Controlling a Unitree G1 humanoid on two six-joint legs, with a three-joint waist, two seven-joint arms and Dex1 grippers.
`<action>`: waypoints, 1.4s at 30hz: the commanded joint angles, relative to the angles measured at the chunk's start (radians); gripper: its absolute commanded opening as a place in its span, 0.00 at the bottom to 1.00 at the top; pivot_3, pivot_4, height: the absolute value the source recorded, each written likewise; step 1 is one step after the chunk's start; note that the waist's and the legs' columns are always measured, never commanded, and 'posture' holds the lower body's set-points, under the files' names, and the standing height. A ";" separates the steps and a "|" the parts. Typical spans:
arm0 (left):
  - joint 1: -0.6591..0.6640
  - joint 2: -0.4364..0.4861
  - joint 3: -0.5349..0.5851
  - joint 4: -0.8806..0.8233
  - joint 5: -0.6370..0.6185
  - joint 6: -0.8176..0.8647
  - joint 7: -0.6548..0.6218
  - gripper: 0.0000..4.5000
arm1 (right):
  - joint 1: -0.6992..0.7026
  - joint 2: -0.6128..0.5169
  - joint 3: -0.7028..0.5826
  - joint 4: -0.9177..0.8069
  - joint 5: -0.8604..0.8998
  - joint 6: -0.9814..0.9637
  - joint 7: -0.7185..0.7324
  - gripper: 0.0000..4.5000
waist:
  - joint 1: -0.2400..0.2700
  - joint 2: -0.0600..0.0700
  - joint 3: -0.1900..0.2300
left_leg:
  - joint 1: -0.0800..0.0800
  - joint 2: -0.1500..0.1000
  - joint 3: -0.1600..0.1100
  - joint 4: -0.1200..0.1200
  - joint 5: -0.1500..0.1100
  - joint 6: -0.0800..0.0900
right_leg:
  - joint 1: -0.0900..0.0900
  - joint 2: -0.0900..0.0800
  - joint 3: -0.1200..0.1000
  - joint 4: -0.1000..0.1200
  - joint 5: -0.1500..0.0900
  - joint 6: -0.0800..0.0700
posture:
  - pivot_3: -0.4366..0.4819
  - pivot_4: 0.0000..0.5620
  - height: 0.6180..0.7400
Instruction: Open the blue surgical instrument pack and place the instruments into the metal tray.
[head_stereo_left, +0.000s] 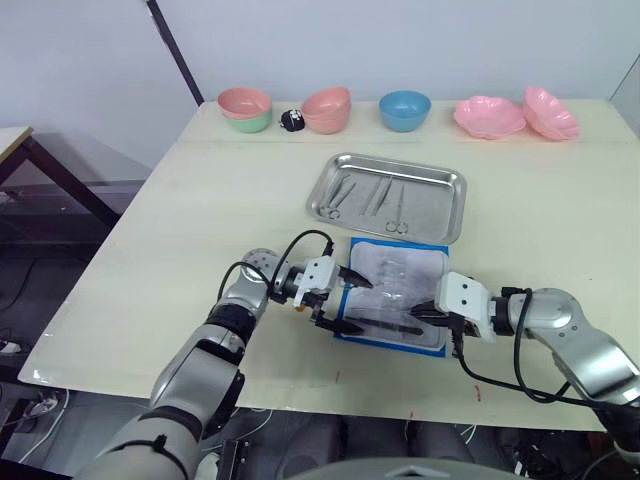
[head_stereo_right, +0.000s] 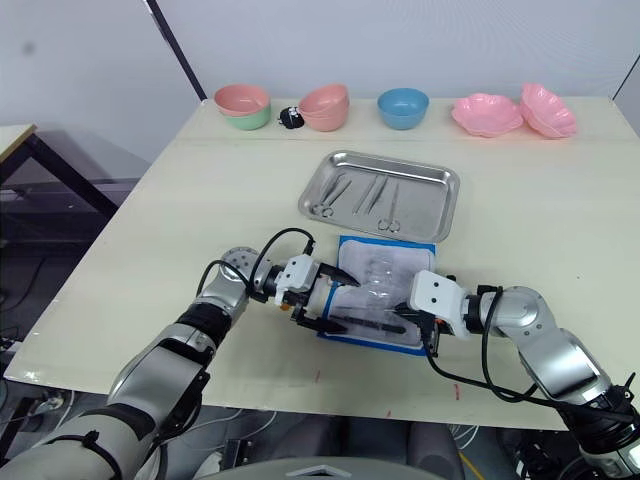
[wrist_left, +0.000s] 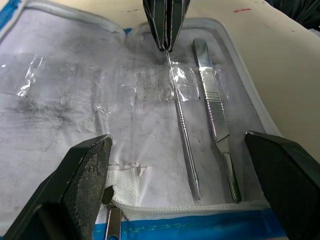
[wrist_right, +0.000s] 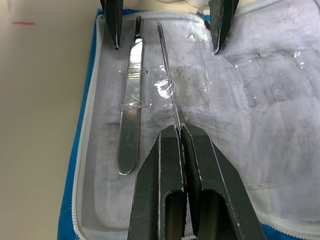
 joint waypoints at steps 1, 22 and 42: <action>0.098 -0.014 -0.112 0.124 0.111 0.024 -0.053 1.00 | -0.022 -0.029 -0.032 -0.068 0.019 0.025 0.014 0.00 | 0.001 0.000 0.000 | 0.000 0.000 0.000 0.000 0.000 0.000 | 0.000 0.000 0.000 0.000 0.000 0.000 | 0.48 0.27 1.00; 0.100 -0.021 -0.108 0.130 0.114 0.023 -0.053 1.00 | 0.198 -0.187 -0.299 -0.083 0.128 -0.074 0.091 0.00 | 0.010 -0.001 0.000 | 0.000 0.000 0.006 0.000 0.000 0.000 | 0.000 -0.001 0.000 -0.001 0.000 0.000 | 0.48 0.27 1.00; 0.098 -0.024 -0.111 0.137 0.118 0.019 -0.053 1.00 | 0.352 -0.211 -0.664 -0.025 0.355 -0.065 0.190 0.00 | 0.016 -0.001 0.001 | 0.000 0.000 0.009 0.000 0.000 0.000 | 0.001 -0.001 0.002 -0.001 0.000 0.000 | 0.48 0.27 1.00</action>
